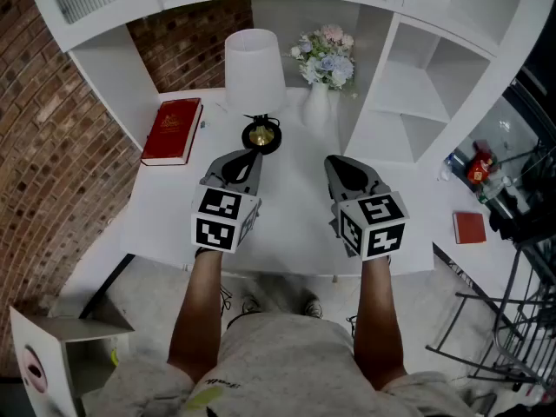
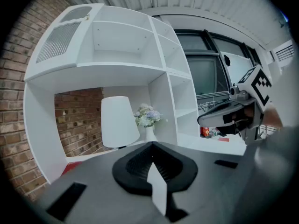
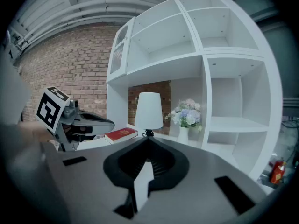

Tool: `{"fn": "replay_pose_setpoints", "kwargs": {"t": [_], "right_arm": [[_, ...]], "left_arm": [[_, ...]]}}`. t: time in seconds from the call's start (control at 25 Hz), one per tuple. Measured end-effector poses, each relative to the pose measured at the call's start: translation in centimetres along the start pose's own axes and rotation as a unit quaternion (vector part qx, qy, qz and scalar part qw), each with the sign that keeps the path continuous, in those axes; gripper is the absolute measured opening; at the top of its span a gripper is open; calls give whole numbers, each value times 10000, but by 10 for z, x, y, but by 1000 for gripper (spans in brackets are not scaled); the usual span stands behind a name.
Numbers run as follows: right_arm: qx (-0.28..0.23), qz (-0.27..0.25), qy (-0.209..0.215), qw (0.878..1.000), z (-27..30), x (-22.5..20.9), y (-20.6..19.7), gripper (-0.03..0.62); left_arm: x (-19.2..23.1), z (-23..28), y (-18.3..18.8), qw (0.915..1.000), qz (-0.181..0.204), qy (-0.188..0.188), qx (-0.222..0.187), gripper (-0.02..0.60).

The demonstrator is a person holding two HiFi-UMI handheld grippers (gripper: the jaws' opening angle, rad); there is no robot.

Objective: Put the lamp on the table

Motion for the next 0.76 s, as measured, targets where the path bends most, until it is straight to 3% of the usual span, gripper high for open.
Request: {"fn": "replay_pose_setpoints", "kwargs": {"t": [0.76], "right_arm": [[-39,73,26,10000,0,-1,-8,3]], "left_arm": [[0,0,-12,9995,-157,102,260,-2]]}}
Point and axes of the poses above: the fingertips, and each gripper's own axes: z forward along the fingers, x to its left, y out of its top, the point moved 7 cm from there along -z, backward along the fingers, and after that the axes turned 14 degrees about -z, right-handed, at the moved point
